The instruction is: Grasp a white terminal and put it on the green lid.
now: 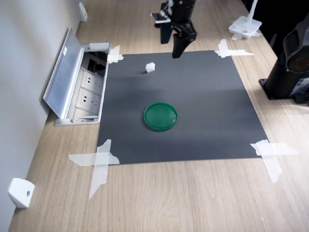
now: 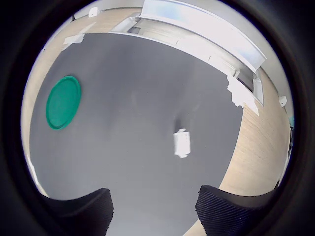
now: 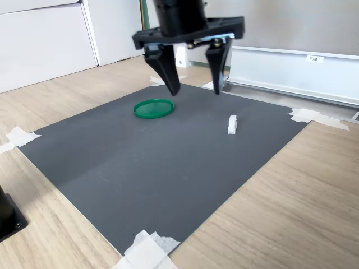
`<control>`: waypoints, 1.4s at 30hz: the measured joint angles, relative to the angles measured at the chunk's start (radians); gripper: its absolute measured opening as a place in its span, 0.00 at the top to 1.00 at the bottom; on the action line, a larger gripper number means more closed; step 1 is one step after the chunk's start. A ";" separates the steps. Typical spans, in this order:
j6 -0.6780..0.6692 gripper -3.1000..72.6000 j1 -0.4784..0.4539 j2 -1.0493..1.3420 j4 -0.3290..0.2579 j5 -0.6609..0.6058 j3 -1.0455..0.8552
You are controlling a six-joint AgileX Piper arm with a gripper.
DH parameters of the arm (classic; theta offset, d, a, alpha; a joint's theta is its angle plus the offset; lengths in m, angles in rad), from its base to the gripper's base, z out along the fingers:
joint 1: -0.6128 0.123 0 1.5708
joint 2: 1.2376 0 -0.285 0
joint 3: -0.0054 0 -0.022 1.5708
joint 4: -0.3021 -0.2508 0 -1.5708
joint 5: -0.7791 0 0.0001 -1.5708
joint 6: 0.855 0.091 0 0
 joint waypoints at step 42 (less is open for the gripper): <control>-0.056 0.85 -0.006 -0.322 -0.049 0.086 0.154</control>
